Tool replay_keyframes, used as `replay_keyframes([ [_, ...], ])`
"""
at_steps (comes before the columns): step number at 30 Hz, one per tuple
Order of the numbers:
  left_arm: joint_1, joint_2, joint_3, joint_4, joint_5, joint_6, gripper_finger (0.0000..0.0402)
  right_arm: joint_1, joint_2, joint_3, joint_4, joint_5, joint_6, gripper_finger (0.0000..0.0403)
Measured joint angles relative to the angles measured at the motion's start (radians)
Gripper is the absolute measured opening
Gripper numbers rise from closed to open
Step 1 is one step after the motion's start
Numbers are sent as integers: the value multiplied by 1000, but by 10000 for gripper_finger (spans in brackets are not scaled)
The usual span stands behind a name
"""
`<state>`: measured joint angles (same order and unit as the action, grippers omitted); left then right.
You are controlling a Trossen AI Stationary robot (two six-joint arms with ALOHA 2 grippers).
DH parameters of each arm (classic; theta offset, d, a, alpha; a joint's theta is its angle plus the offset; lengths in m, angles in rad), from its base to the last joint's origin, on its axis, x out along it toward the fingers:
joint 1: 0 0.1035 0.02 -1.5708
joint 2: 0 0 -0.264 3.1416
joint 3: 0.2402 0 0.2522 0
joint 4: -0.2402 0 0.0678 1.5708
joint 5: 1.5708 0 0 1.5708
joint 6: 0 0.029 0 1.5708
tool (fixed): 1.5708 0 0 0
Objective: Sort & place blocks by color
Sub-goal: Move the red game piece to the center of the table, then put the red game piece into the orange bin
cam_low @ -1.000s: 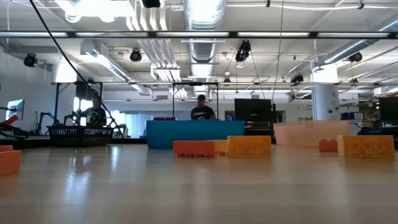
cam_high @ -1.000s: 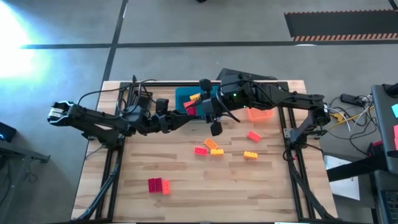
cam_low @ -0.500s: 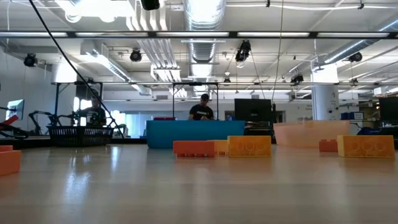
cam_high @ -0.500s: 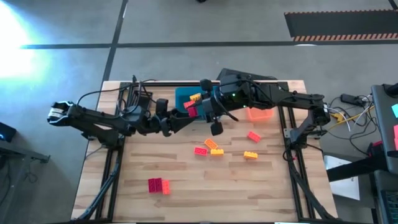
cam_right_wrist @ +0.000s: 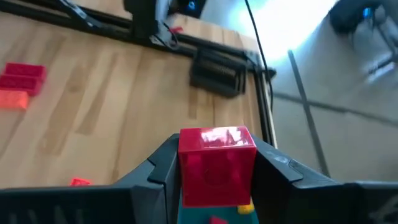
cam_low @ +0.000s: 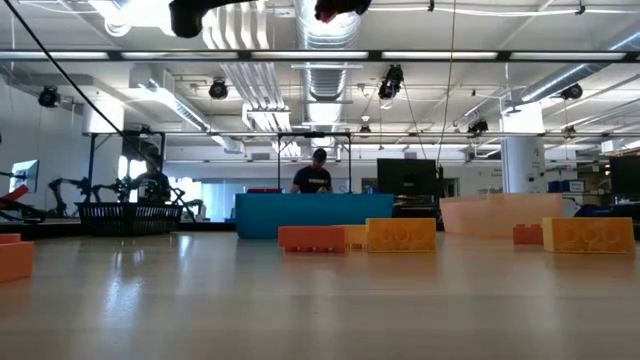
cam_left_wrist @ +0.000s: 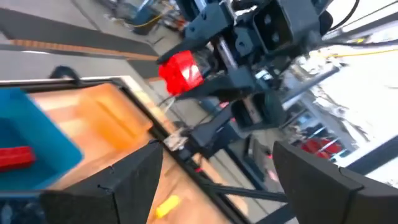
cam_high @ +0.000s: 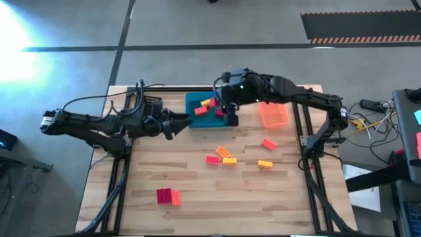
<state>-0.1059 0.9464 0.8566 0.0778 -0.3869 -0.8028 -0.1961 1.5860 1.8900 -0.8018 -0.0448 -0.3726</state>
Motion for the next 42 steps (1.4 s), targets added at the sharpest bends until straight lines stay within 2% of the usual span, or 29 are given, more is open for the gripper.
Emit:
replay_keyframes([
  [4, 0, -12, 0, -38, -20, 4, 287, -18, 0, 0, -34, 19, 70, 131],
  [7, 0, -12, 0, -89, -23, 4, 287, -25, 0, 0, -137, 61, 183, 132],
  [10, 0, -8, 0, -212, -23, -1, 287, -34, 0, -30, -243, -23, 364, 131],
  [14, 0, 2, 0, -428, -23, -6, 287, -12, 5, -198, -251, -144, 615, 131],
  [18, 0, 20, -1, -614, -21, -55, 287, 6, 9, -438, -173, -64, 818, 131],
  [22, 0, 35, -1, -676, -21, -59, 287, -16, 8, -623, -106, -31, 988, 131],
  [32, 1, 57, -11, -672, -34, -2, 287, -32, 8, -895, 218, -31, 1158, 153],
  [42, 1, 52, -13, -673, -34, 34, 287, -34, 8, -906, 245, -4, 1176, 195],
])
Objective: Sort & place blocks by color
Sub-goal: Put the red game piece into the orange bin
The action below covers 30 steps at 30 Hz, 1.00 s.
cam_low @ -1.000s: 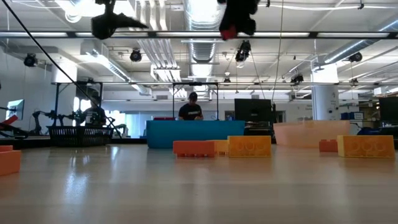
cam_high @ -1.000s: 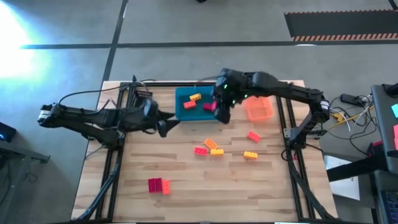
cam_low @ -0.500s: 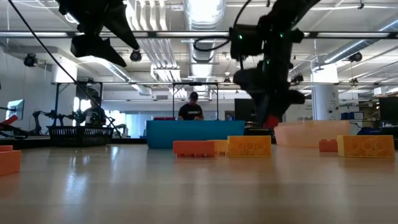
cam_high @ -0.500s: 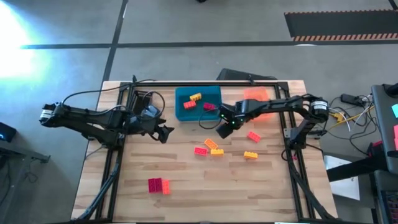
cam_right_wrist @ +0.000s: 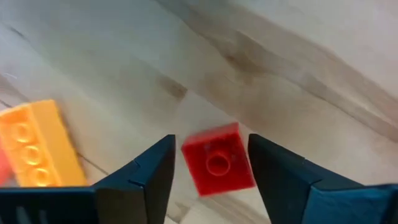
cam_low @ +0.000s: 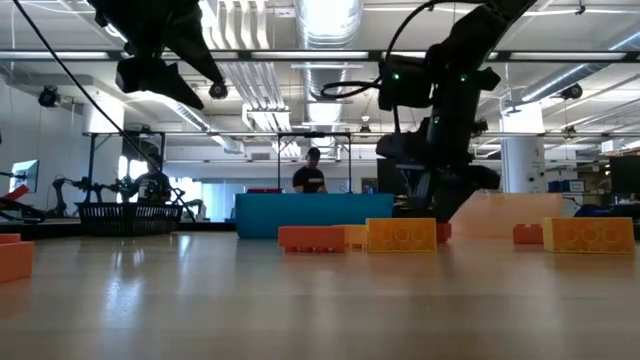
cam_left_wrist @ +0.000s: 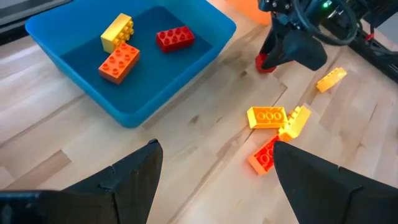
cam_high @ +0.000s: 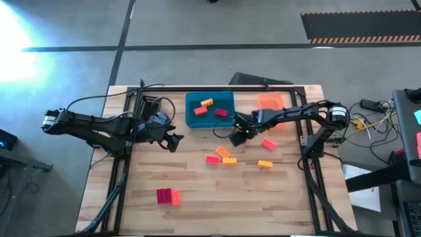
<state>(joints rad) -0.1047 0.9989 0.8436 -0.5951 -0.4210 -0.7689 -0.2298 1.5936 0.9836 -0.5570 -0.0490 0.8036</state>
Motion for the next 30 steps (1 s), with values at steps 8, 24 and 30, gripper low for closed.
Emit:
replay_keyframes([
  [8, 0, 0, 0, 1, 10, 17, 287, -3, -4, 204, -139, 7, -31, 225],
  [24, 0, -1, 0, 11, 23, -19, 287, -234, 254, 799, -290, -38, -444, 224],
  [30, 1, -7, 0, 11, 23, -37, 287, -260, 476, 1041, -473, -45, -625, 224],
])
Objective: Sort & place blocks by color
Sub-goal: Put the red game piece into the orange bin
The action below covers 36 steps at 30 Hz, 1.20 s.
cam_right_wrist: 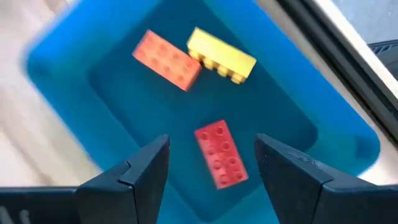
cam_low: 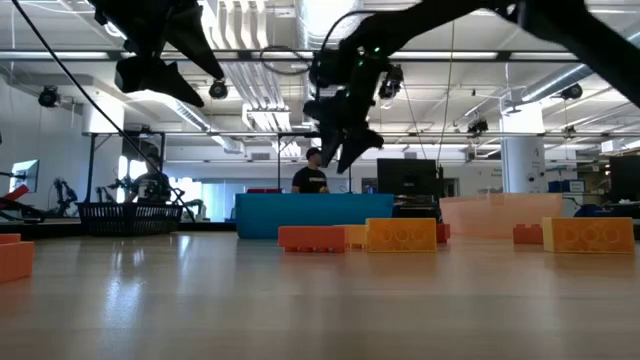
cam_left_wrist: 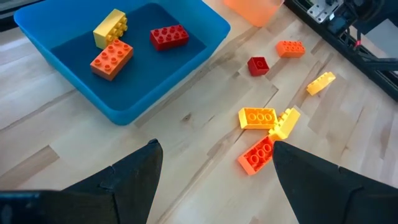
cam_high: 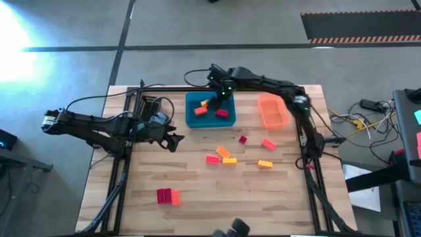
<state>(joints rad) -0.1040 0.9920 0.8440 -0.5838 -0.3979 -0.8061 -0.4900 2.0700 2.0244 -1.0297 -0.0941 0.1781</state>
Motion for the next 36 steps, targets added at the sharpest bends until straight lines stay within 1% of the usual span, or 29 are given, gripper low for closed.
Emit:
replay_keyframes([
  [6, 0, -7, 0, 0, 0, -1, 287, 0, 171, 160, -164, 0, -143, 224],
  [10, 0, -13, 0, 0, -2, 0, 287, 1, 227, 194, -203, 0, -171, 224],
  [22, 19, -25, 0, -1, -9, 0, 287, 18, 247, 183, -203, 0, -206, 224],
  [27, 26, -52, 3, -1, -15, 0, 287, 35, 268, 178, -186, 72, -233, 224],
  [29, 26, -64, 5, 0, -32, 1, 287, 35, 278, 176, -183, 77, -243, 222],
  [32, 26, -80, 6, -1, -56, 1, 287, 34, 282, 176, -174, 79, -243, 211],
  [36, 26, -96, 6, 0, -80, 1, 287, 34, 300, 177, -167, 80, -253, 177],
])
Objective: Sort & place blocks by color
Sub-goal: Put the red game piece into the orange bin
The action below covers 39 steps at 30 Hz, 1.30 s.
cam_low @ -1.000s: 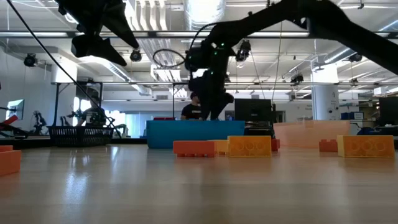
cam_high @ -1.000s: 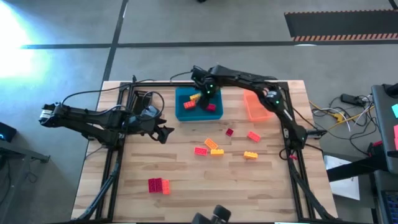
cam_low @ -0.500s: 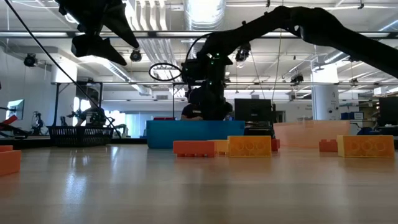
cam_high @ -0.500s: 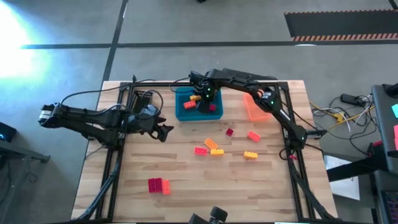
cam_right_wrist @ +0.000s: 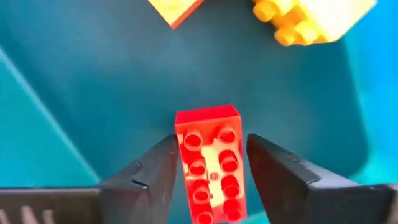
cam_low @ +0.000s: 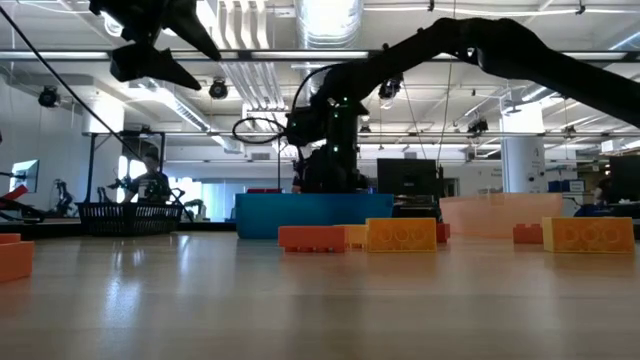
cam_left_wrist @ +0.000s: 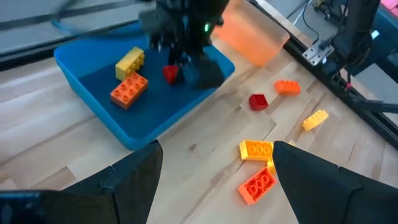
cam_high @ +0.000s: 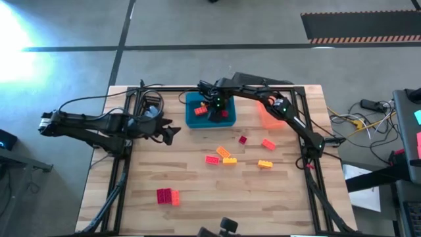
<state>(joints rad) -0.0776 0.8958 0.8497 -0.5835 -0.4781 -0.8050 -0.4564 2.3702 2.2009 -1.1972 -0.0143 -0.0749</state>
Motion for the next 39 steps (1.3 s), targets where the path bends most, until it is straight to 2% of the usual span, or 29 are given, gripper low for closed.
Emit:
replay_keyframes([
  [4, 0, -9, 0, -1, -3, 0, 287, 0, 14, 0, -3, -4, 0, 130],
  [12, 0, -7, 0, -1, -3, 0, 287, 0, -14, 6, -40, -9, 11, 127],
  [17, 0, -7, 0, -1, -3, 8, 287, 0, -123, 52, -126, 1, 52, 127],
  [23, 0, -7, 0, -1, -3, 9, 287, -45, -304, 16, -322, 109, 111, 127],
  [26, 0, -7, 0, -1, -3, 22, 287, -122, -400, -95, -324, 123, 157, 127],
  [30, 0, -7, 0, -1, -3, 27, 287, -244, -519, -336, -273, 122, 260, 127],
  [35, 0, -7, 0, -1, -3, 29, 287, -365, -678, -690, -88, 95, 387, 127],
  [39, 0, -6, 0, -1, -3, 36, 287, -389, -760, -890, 53, 60, 465, 147],
])
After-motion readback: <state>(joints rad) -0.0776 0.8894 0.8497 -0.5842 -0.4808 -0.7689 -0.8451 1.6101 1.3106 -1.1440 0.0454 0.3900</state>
